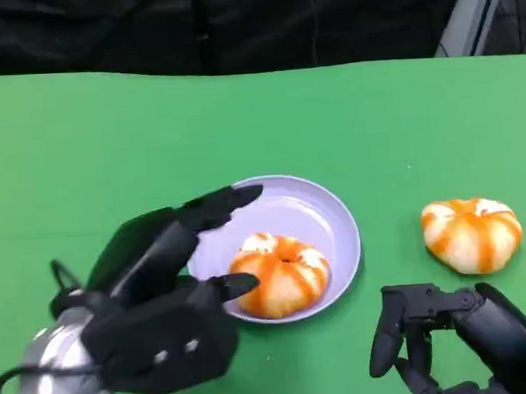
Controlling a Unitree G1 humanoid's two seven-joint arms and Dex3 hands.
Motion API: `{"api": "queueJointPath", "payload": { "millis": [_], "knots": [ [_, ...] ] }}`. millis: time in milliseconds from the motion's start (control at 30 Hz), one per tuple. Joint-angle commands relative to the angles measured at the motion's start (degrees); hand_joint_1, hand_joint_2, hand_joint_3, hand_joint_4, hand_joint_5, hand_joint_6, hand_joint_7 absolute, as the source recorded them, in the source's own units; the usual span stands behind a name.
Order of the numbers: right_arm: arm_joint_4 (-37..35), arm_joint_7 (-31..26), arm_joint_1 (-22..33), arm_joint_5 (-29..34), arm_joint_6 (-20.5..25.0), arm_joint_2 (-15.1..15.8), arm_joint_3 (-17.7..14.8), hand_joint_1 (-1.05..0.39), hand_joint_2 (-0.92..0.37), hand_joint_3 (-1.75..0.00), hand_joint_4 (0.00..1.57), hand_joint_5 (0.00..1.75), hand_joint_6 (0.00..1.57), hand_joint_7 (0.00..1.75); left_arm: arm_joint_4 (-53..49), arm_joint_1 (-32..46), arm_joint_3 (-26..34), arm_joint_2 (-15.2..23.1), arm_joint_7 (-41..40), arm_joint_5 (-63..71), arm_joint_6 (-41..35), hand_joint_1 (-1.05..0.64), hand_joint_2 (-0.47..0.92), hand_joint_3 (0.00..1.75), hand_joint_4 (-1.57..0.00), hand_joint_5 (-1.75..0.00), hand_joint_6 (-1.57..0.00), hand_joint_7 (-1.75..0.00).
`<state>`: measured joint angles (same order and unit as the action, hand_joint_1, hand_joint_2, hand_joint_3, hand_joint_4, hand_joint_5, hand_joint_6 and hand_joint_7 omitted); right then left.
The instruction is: Grasp the bread from the table and place it into the plate.
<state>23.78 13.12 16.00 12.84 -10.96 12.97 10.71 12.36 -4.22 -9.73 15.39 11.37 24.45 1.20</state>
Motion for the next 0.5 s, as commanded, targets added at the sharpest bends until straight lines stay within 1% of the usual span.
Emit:
{"api": "queueJointPath", "payload": {
  "millis": [33, 167, 267, 300, 333, 367, 400, 467, 500],
  "knots": [
    [0.92, -0.26, -0.09, -0.24, 0.94, 0.00, -0.15, 0.07, -0.28, -1.40, 0.84, 1.69, 0.81, 1.30, 5.34, 7.22, 5.31, 0.61, -1.75, -5.23, 3.79, -0.28, 0.92, 0.27, -0.73, -0.90, -0.80, -0.27],
    [0.40, -0.29, -0.30, -0.46, 1.05, -0.08, -0.09, 0.08, -0.28, -1.41, 0.84, 1.70, 0.81, 1.30, 6.37, 14.10, 8.26, -2.34, -5.72, -9.09, 8.55, -0.21, 0.92, 0.23, -0.78, -0.95, -0.93, -0.30],
    [0.54, -0.22, -0.29, -0.69, 1.05, 0.00, -0.23, 0.08, -0.28, -1.41, 0.83, 1.70, 0.80, 1.30, 5.58, 18.06, 9.64, -4.13, -7.36, -12.16, 12.39, -0.12, 0.91, 0.22, -0.76, -1.02, -0.98, -0.32],
    [0.72, -0.19, -0.29, -0.71, 1.13, 0.06, -0.34, 0.08, -0.29, -1.40, 0.83, 1.68, 0.80, 1.30, 5.04, 19.46, 10.17, -4.90, -7.98, -13.54, 14.30, -0.10, 0.91, 0.24, -0.76, -1.03, -0.99, -0.34],
    [0.85, -0.16, -0.29, -0.75, 1.21, 0.12, -0.45, 0.08, -0.29, -1.40, 0.84, 1.67, 0.80, 1.30, 4.63, 20.39, 10.53, -5.47, -8.38, -14.46, 15.69, -0.06, 0.85, 0.37, -0.76, -1.06, -0.98, -0.41],
    [0.82, -0.21, -0.29, -0.68, 1.05, 0.20, -0.56, 0.08, -0.29, -1.40, 0.84, 1.67, 0.80, 1.30, 4.02, 21.45, 11.05, -6.12, -9.11, -15.21, 17.68, -0.04, 0.74, 0.61, -0.77, -1.10, -0.95, -0.52],
    [0.72, -0.27, -0.30, -0.62, 0.87, 0.26, -0.65, 0.08, -0.29, -1.39, 0.84, 1.67, 0.80, 1.30, 3.69, 22.34, 11.44, -6.60, -9.44, -15.89, 19.01, -0.02, 0.67, 0.77, -0.76, -1.17, -0.92, -0.64],
    [0.60, 0.03, -0.34, -1.23, 0.85, 0.42, -1.00, 0.09, -0.29, -1.39, 0.85, 1.67, 0.81, 1.31, 4.02, 23.96, 11.97, -7.31, -9.88, -16.46, 20.20, 0.02, 0.59, 1.01, -0.79, -1.31, -0.86, -0.88],
    [0.48, 0.21, -0.37, -1.64, 0.77, 0.52, -1.22, 0.09, -0.30, -1.39, 0.84, 1.67, 0.80, 1.31, 4.27, 24.57, 12.17, -7.77, -10.45, -16.16, 20.63, 0.03, 0.58, 1.06, -0.80, -1.35, -0.85, -0.95]
  ]
}}
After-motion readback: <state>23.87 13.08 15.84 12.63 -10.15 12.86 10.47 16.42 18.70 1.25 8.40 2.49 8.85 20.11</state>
